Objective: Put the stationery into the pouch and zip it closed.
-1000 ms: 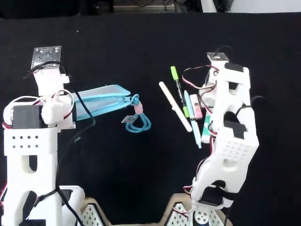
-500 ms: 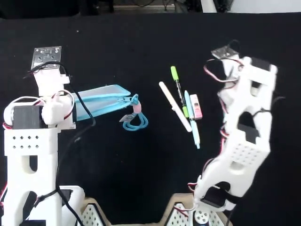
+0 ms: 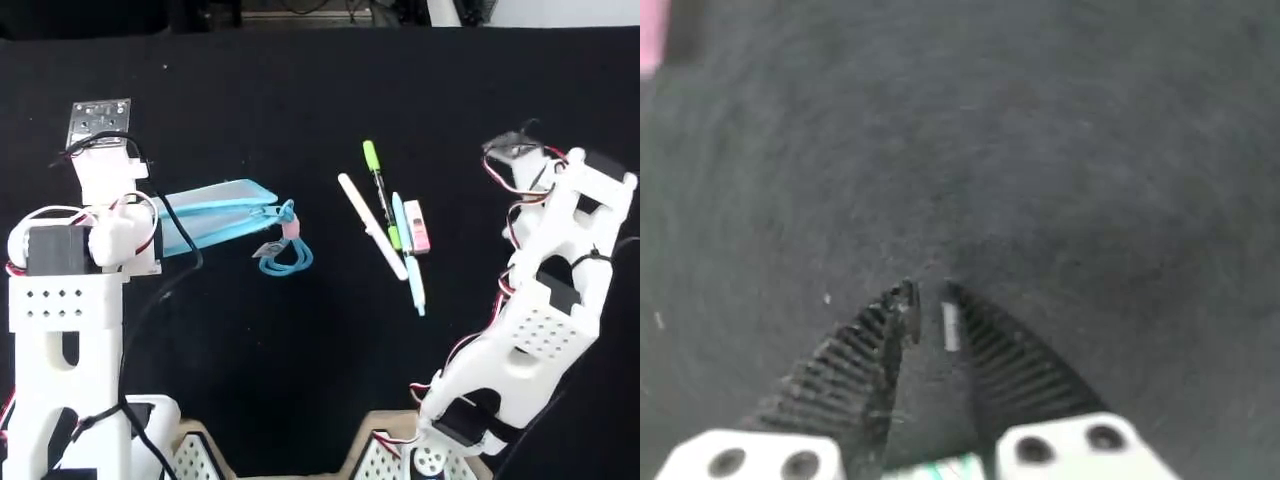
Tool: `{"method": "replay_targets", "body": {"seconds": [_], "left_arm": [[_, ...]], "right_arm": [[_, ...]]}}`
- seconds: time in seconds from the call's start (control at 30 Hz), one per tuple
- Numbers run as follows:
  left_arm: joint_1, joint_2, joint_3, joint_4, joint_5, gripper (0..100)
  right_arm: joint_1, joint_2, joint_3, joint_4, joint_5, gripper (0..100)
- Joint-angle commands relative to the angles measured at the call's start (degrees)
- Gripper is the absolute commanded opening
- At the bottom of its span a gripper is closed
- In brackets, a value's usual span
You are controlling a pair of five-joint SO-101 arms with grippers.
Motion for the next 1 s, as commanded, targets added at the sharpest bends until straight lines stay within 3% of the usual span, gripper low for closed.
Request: {"method": "replay_targets", "body": {"seconds": [0.0,0.1,0.27,0.57,0.77,0.97], "left_arm": [[0.6,0.4,1.3,-0.6,0.4,3],[0.6,0.4,1.3,-0.6,0.4,3],[0.6,0.4,1.3,-0.6,0.3,3],[0.7,0.4,1.3,-0.6,0.3,3],[0.8,0.4,1.3,-0.6,0.3,3],[0.7,0.4,1.3,-0.4,0.4,3]], "right_arm": [[1.8,-0.7,-10.0,9.5,-21.2,17.2],[6.3,-0.4,-13.7,18.8,-25.1,15.8],[17.0,-0.7,-10.1,15.4,-24.9,16.0],[27.7,-0.4,-9.5,14.7,-22.2,16.0],[30.2,-0.3,-7.2,14.0,-20.6,16.0],[27.8,-0.4,3.3,4.0,-21.0,16.0]]}}
